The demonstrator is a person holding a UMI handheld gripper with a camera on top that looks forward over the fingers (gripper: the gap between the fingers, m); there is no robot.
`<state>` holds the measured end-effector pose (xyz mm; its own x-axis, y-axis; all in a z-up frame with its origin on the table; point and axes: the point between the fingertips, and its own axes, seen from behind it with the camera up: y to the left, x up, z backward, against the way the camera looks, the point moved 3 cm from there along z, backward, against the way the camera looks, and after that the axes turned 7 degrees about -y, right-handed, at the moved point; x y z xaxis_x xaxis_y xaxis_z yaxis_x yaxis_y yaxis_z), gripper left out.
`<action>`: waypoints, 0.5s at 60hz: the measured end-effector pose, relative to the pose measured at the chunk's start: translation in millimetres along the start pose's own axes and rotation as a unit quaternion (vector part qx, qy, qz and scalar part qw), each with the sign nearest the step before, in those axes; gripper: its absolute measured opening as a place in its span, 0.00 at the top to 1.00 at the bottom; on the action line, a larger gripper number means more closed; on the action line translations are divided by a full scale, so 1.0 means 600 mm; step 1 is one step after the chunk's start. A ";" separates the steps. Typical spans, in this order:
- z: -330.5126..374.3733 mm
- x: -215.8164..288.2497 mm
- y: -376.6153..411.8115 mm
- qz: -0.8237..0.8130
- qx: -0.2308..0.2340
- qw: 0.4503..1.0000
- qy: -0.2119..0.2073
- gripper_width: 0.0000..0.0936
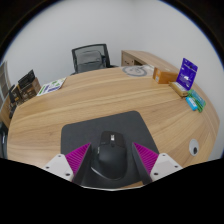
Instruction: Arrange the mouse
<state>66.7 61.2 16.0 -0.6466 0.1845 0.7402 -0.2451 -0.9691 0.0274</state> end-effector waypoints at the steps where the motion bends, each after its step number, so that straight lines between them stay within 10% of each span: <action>1: 0.001 0.000 0.001 0.000 0.002 1.000 0.001 0.11; 30: 0.265 0.043 0.002 0.060 0.049 0.997 -0.015 0.08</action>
<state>164.7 38.5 142.0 -0.6445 0.0621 0.7621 -0.0950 -0.9955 0.0008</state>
